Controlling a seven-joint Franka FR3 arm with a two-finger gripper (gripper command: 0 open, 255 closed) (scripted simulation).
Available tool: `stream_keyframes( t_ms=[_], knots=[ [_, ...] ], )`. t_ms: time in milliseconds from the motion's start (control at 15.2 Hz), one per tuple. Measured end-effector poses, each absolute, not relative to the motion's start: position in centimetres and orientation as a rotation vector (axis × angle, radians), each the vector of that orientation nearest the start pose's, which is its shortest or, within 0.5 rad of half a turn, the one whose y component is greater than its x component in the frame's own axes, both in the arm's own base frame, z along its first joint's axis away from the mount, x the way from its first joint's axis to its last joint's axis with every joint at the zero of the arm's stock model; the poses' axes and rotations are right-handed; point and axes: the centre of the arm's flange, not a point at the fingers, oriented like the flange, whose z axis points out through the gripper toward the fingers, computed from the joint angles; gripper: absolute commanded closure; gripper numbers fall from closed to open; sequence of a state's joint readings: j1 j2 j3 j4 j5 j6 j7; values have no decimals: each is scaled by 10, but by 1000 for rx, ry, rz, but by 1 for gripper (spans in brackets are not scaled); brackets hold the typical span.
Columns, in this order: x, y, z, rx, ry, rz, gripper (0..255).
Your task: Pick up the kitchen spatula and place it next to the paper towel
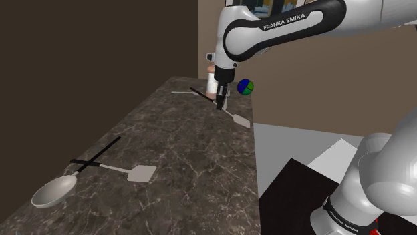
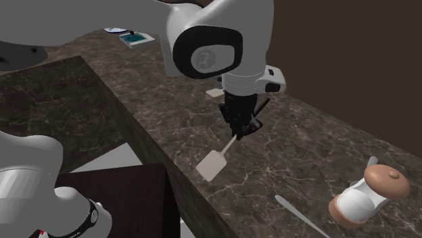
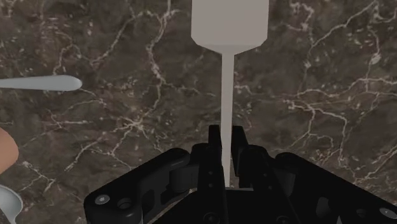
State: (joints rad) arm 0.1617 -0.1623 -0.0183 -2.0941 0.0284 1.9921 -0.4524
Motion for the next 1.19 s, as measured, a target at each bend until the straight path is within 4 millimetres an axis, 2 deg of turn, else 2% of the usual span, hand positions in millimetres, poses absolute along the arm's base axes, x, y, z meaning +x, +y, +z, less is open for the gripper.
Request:
stream_keyframes(
  t_ms=[1188],
  knots=[
    [508,74,593,-2988,-900,-100,255]
  ],
)
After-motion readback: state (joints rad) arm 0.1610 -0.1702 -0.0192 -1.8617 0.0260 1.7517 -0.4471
